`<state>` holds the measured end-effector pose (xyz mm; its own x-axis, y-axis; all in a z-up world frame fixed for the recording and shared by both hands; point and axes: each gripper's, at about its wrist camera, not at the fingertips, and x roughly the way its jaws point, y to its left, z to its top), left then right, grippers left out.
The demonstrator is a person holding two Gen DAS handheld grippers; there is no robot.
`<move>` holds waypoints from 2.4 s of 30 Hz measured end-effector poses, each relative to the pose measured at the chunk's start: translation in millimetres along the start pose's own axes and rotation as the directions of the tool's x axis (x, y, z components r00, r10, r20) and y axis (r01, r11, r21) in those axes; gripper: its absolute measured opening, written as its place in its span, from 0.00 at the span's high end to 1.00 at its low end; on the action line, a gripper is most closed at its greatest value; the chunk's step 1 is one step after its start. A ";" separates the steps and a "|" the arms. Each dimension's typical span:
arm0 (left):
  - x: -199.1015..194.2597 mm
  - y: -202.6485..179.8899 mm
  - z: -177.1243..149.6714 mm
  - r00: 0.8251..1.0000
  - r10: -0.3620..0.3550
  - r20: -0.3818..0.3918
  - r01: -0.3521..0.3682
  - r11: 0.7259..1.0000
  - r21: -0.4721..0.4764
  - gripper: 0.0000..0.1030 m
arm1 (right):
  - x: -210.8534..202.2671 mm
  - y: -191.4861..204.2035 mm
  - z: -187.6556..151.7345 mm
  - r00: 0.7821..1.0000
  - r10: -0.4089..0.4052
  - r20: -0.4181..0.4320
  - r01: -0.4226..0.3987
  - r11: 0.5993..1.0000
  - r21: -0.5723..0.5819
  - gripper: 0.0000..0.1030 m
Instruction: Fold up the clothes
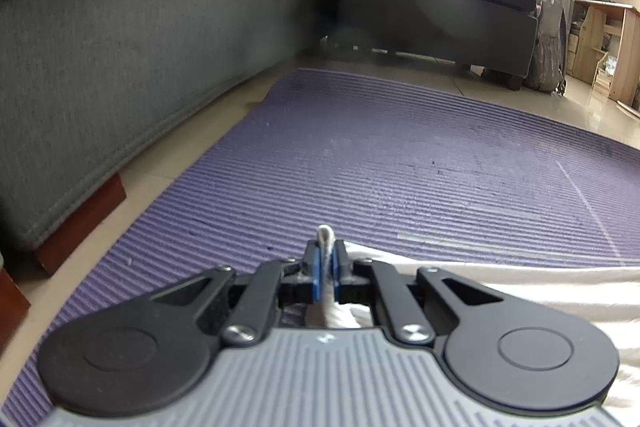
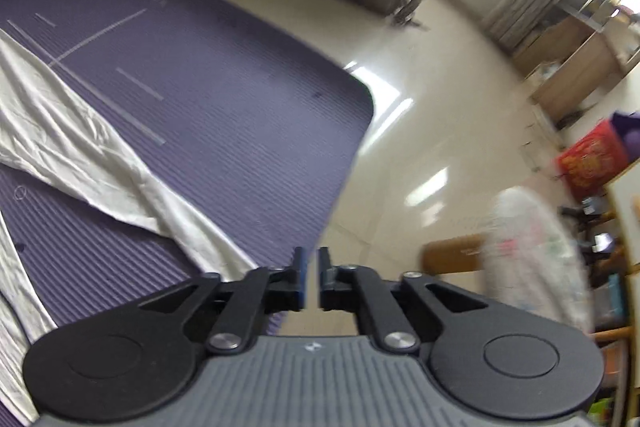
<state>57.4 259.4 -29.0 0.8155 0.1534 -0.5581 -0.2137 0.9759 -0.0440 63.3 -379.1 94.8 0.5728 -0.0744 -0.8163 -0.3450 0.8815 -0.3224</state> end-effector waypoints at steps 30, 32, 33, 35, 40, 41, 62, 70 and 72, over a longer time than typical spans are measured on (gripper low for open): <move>-3.9 2.6 -2.9 0.999 0.012 0.041 -0.012 1.000 -0.015 0.94 | -41.3 8.4 -18.6 0.996 -0.036 0.084 0.038 0.999 -0.025 1.00; -5.7 4.0 -3.4 0.999 0.008 0.045 -0.007 1.000 -0.021 0.94 | -61.7 12.6 -13.1 0.994 -0.065 0.084 0.068 0.997 -0.039 1.00; -6.5 4.8 -3.5 0.999 0.006 0.047 -0.005 1.000 -0.021 0.94 | -71.0 14.1 -8.9 0.994 -0.072 0.080 0.075 0.996 -0.040 1.00; -7.6 6.2 -3.7 0.999 0.006 0.050 -0.005 1.000 -0.024 0.94 | -77.1 14.4 -3.3 0.995 -0.073 0.067 0.076 0.996 -0.037 1.00; -7.3 6.4 -4.2 0.999 0.016 0.048 -0.015 0.999 -0.031 0.94 | -30.3 9.1 5.3 0.996 -0.093 -0.010 0.093 0.995 -0.043 1.00; -5.9 6.0 -4.0 0.999 0.019 0.046 -0.017 0.999 -0.029 0.94 | -14.9 9.0 6.5 0.994 -0.104 -0.023 0.102 0.994 -0.049 1.00; 4.8 2.4 -0.6 0.998 0.048 0.043 -0.049 0.999 0.022 0.92 | 140.0 10.7 63.1 0.958 -0.284 -0.049 0.285 0.958 0.015 1.00; 12.4 1.0 0.2 0.997 0.073 -0.004 -0.073 0.997 0.031 0.89 | 182.1 24.3 68.5 0.928 -0.363 -0.086 0.367 0.930 0.033 1.00; 10.2 0.3 -0.3 0.997 0.078 0.009 -0.079 0.996 0.034 0.89 | 184.0 24.7 68.3 0.912 -0.400 -0.091 0.407 0.911 0.067 1.00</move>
<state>65.6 261.2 -35.0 0.8011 0.2308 -0.5523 -0.2588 0.9655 0.0282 210.9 -339.1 -30.6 0.5927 -0.4631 -0.6589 -0.0312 0.8043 -0.5934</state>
